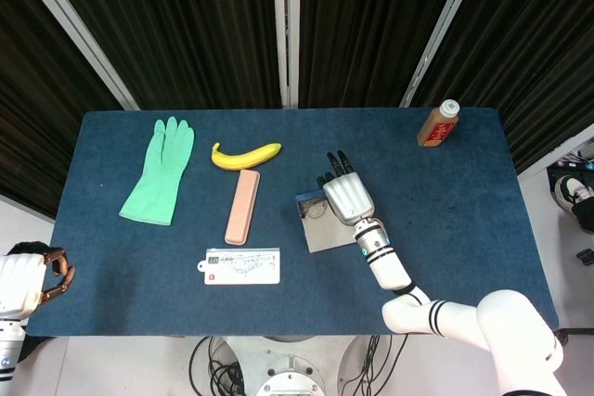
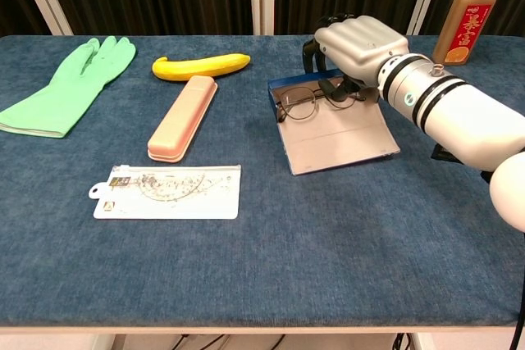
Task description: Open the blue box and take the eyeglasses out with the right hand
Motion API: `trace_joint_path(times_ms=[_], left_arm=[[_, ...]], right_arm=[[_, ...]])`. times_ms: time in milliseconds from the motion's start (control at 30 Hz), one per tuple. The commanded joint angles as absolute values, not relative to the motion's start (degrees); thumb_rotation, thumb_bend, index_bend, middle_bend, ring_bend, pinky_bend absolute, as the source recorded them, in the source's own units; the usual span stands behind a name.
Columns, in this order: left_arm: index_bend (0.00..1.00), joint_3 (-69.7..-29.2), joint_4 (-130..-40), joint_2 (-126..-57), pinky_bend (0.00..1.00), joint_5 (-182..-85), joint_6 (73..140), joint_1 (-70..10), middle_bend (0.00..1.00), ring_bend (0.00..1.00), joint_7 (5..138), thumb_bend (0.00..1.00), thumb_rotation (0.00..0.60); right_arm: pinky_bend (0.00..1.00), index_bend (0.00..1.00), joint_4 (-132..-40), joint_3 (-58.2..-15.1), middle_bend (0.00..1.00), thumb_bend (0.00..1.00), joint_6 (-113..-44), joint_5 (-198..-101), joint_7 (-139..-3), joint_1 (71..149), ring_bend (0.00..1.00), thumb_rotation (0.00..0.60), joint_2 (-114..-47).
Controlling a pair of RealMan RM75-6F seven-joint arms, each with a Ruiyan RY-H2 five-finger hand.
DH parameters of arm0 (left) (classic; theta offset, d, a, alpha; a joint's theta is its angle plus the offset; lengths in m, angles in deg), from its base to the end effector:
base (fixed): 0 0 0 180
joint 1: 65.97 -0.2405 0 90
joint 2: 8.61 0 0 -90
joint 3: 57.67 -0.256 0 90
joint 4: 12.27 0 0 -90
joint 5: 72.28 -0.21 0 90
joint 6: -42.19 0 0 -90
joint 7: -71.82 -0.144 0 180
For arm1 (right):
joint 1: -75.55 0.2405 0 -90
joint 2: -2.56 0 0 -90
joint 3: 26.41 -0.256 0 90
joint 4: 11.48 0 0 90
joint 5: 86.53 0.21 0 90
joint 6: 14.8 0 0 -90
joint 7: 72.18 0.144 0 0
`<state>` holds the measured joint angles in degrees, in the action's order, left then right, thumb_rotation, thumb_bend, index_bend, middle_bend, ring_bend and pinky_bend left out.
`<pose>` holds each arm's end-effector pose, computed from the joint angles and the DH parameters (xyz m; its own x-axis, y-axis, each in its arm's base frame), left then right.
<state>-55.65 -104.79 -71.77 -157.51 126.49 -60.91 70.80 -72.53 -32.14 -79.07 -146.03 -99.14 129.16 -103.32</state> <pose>-0.3148 0.1791 0.1612 0.4238 0.0281 0.9053 0.9057 0.0005 -0.4240 -0.1165 -0.3804 -0.0684 0.6138 -0.0098 0.7894 -0.7305 -0.3861 0.5632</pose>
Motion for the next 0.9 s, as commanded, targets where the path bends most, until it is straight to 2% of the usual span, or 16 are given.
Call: trace_joint_path(times_ms=[33, 333, 533, 667, 800, 867, 900], left_arm=[[0.66, -55.6, -104.8, -71.8, 0.37, -157.5, 126.5, -60.9, 0.66, 0.43, 70.8, 0.37, 0.600], [0.66, -55.7, -104.8, -71.8, 0.37, -157.6, 126.5, -60.9, 0.66, 0.43, 70.8, 0.37, 0.600], [0.66, -55.7, -104.8, -71.8, 0.37, -157.5, 126.5, -60.9, 0.66, 0.43, 70.8, 0.37, 0.600], [0.66, -55.7, -104.8, -71.8, 0.37, -157.5, 126.5, -60.9, 0.66, 0.43, 70.8, 0.37, 0.600], [0.66, -55.7, -104.8, -71.8, 0.37, -157.5, 126.5, -60.9, 0.66, 0.43, 70.8, 0.37, 0.600], [0.66, -55.6, -104.8, -71.8, 0.37, -157.4, 126.4, -60.9, 0.66, 0.43, 70.7, 0.37, 0.600], [0.66, -55.6, -104.8, -71.8, 0.37, -157.4, 126.4, -60.9, 0.66, 0.43, 70.7, 0.37, 0.600]], right_arm=[[0.00, 0.72, -70.7, -32.6, 0.44, 0.48, -80.9, -148.0, -100.4, 128.4, 0.01, 0.600, -104.4], [0.00, 0.72, -65.7, -33.9, 0.44, 0.48, -84.4, -152.7, -102.5, 126.7, 0.02, 0.600, -107.1], [0.00, 0.72, -65.1, -35.2, 0.44, 0.48, -82.1, -153.0, -102.6, 126.0, 0.02, 0.600, -107.6], [0.00, 0.72, -66.4, -37.5, 0.43, 0.48, -76.9, -150.0, -102.8, 126.3, 0.02, 0.600, -107.1], [0.00, 0.63, -68.2, -40.4, 0.39, 0.47, -71.2, -145.7, -104.8, 127.5, 0.02, 0.600, -105.5], [0.00, 0.52, -69.3, -41.7, 0.36, 0.44, -68.1, -143.2, -105.8, 128.2, 0.01, 0.600, -104.4], [0.00, 0.43, -69.8, -42.2, 0.34, 0.40, -67.1, -142.0, -106.4, 128.4, 0.00, 0.600, -103.9]])
